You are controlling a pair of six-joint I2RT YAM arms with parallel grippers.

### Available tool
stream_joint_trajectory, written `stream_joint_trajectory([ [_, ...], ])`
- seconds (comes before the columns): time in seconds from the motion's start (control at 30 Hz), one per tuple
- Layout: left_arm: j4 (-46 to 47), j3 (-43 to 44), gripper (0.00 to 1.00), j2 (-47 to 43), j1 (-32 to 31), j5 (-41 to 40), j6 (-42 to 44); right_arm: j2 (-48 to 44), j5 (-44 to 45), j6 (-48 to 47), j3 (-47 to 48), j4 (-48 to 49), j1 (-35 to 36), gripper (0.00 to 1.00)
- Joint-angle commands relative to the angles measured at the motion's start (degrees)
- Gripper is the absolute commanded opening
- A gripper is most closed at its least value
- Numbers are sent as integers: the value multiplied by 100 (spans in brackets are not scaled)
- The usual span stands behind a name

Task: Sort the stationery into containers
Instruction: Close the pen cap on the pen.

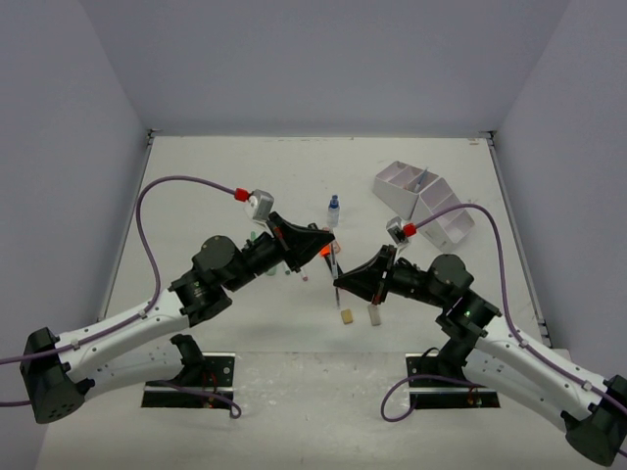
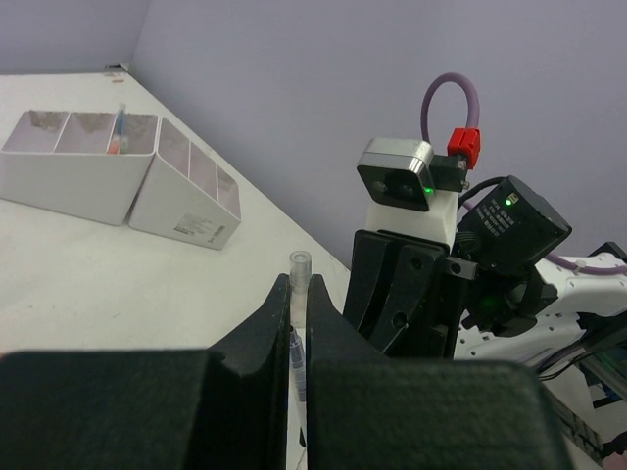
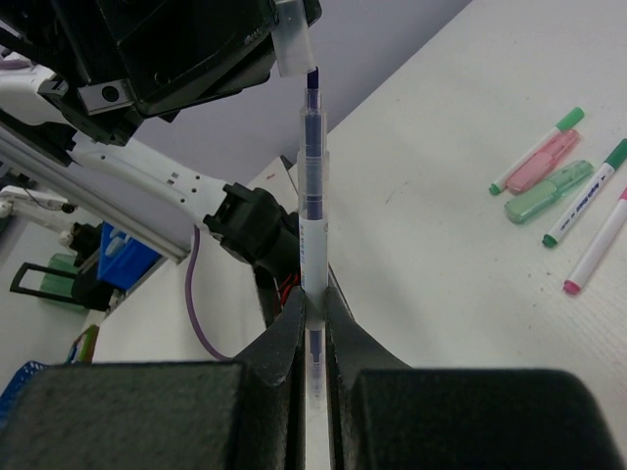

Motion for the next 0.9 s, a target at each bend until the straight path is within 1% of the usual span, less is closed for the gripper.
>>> stream_joint_trajectory([
  [0.0,166,-57,0,6,34,98,-35,-79,288,-141,314,17,21,0],
  [0.23,96,-135,0,-93,38,-102,-1,-118,246,-154,367,-58,21,0],
  [0.4,109,-97,0,-14,34,-7,-15,-168,257,-157,376,-69,21,0],
  [0.57,227,-197,0,-27,34,-94,-71,-158,175,-157,425,-128,29,0],
  [0.83,137,-10,0,-187,34,-242,35,-78,32,-114,283,-162,29,0],
  [0.87,112,18,0,-195,35,-373,46,-69,14,-113,274,-154,30,0],
])
